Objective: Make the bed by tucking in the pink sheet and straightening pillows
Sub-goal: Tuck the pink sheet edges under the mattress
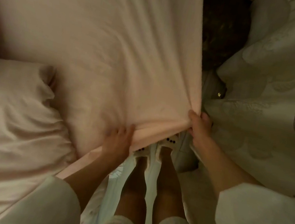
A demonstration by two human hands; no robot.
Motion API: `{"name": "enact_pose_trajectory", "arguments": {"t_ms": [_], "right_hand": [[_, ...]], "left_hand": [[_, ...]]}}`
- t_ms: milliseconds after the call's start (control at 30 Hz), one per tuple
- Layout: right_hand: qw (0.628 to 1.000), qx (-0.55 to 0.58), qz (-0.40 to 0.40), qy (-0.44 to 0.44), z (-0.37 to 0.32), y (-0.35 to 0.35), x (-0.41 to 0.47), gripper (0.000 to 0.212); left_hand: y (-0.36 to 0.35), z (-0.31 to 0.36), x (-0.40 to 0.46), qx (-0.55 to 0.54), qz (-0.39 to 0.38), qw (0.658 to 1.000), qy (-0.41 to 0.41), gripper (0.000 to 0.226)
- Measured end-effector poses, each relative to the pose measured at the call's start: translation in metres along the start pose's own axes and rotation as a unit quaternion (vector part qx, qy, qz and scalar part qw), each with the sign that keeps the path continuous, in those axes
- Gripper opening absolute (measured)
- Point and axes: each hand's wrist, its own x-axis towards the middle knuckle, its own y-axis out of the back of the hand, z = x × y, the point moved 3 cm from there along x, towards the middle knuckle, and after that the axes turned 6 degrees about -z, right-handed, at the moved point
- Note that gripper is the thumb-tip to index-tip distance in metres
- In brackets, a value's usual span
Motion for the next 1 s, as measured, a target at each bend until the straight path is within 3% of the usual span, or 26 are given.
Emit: {"name": "enact_pose_trajectory", "arguments": {"t_ms": [67,167,300,400,533,633,767,867,1000], "right_hand": [[0.997,-0.04,0.049,0.038,-0.005,0.013,0.003,0.029],[0.994,-0.067,0.062,0.055,-0.005,0.024,0.01,0.031],[0.993,0.034,-0.083,-0.071,0.017,0.023,0.011,0.03],[0.976,0.021,-0.172,-0.132,0.034,0.022,0.002,0.024],[0.996,0.033,-0.064,-0.059,0.036,0.034,0.009,0.034],[0.986,-0.162,0.008,0.023,0.031,0.035,0.019,0.034],[0.985,-0.171,-0.003,-0.016,0.036,0.023,0.03,0.061],[0.978,-0.204,-0.044,-0.022,0.037,0.014,0.028,0.071],[0.962,-0.259,-0.085,-0.004,0.03,0.001,0.018,0.063]], "left_hand": [[0.0,0.007,-0.003,-0.046,0.001,0.998,-0.038,0.045],[0.005,0.027,-0.005,-0.104,0.014,0.99,-0.094,0.044],[0.014,0.052,0.012,-0.143,0.038,0.984,-0.102,0.041],[0.015,0.057,0.021,-0.143,0.023,0.985,-0.094,0.041],[0.005,0.061,0.017,-0.076,-0.021,0.993,-0.089,0.036],[-0.013,0.06,0.024,-0.022,-0.078,0.995,-0.058,0.043],[-0.04,0.052,0.031,-0.028,-0.211,0.976,0.039,0.073],[-0.031,0.053,0.028,-0.016,-0.155,0.988,0.017,0.064],[-0.011,0.051,0.024,-0.034,-0.088,0.995,-0.014,0.048]]}}
